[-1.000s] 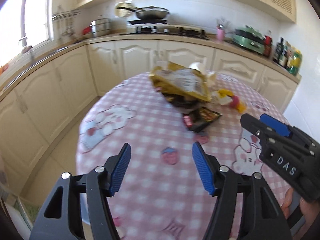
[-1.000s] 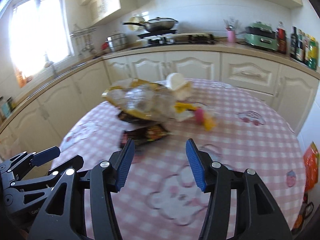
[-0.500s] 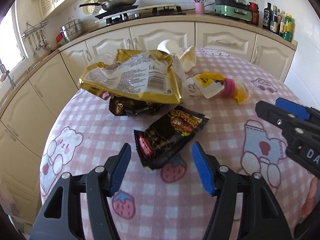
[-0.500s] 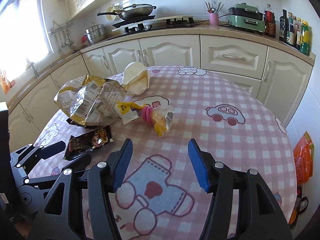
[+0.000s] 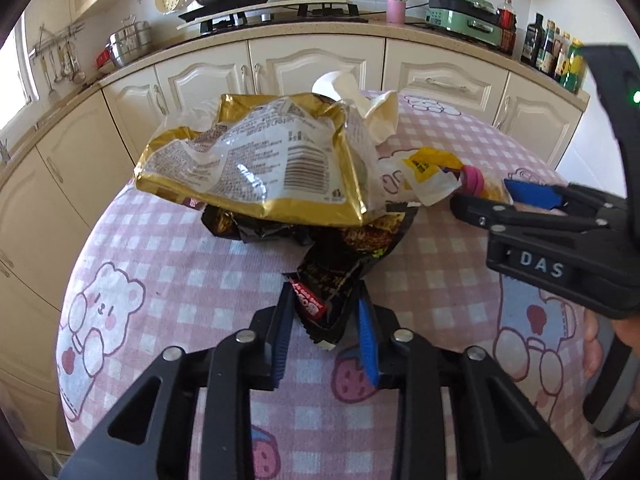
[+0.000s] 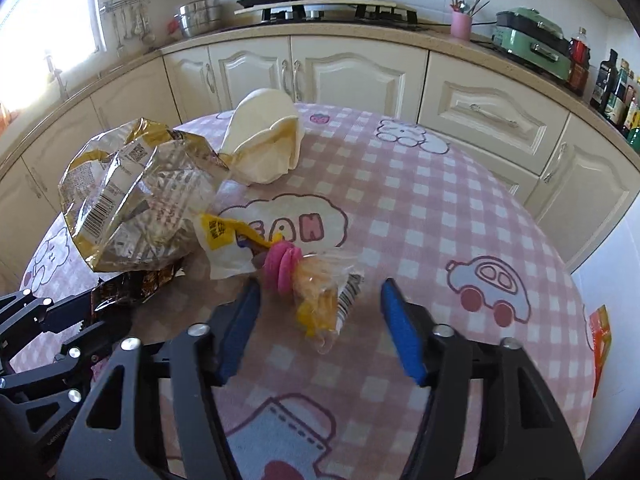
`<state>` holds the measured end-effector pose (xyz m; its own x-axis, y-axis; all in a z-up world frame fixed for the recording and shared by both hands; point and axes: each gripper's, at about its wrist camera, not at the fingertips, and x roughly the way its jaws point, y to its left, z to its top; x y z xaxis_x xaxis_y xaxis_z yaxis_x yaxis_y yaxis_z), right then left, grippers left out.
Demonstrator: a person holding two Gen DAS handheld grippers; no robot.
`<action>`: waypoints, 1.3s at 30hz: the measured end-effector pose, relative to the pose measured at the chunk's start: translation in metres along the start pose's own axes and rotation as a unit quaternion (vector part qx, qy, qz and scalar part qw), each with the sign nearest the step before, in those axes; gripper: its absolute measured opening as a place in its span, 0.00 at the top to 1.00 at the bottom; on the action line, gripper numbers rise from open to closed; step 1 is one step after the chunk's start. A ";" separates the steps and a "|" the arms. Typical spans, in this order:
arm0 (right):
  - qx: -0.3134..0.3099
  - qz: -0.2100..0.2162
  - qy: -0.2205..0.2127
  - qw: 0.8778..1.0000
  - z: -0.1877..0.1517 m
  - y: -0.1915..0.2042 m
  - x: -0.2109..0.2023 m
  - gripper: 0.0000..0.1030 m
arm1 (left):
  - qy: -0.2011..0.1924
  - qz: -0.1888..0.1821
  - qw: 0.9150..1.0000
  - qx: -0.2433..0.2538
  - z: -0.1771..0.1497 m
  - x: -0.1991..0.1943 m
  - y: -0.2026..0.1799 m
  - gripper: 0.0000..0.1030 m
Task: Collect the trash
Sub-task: 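Grasp the black snack wrapper with the left gripper while the right grasps the pink-tied bag, then carry both wrappers over the blue bin and open both grippers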
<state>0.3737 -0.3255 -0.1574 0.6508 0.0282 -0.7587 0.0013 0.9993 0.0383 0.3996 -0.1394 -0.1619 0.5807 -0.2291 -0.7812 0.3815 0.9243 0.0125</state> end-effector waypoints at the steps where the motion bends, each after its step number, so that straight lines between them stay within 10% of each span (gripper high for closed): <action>1: -0.001 0.000 -0.002 1.000 -0.001 0.001 -0.001 0.62 | -0.001 -0.004 1.000 -0.007 -0.001 -0.001 0.002 0.77; 20: 0.004 0.062 -0.050 0.997 -0.045 0.048 -0.083 0.71 | -0.034 -0.052 0.994 -0.085 -0.054 -0.077 0.033 0.81; 39: -0.105 0.190 -0.048 0.975 -0.067 0.253 -0.108 0.71 | -0.062 0.051 0.973 -0.216 -0.165 -0.170 0.190 0.81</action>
<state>0.2533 -0.0741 -0.1093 0.6418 0.4040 -0.6518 -0.4025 0.9010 0.1621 0.2551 0.1253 -0.1299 0.6920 -0.1403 -0.7081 -0.0051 0.9800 -0.1991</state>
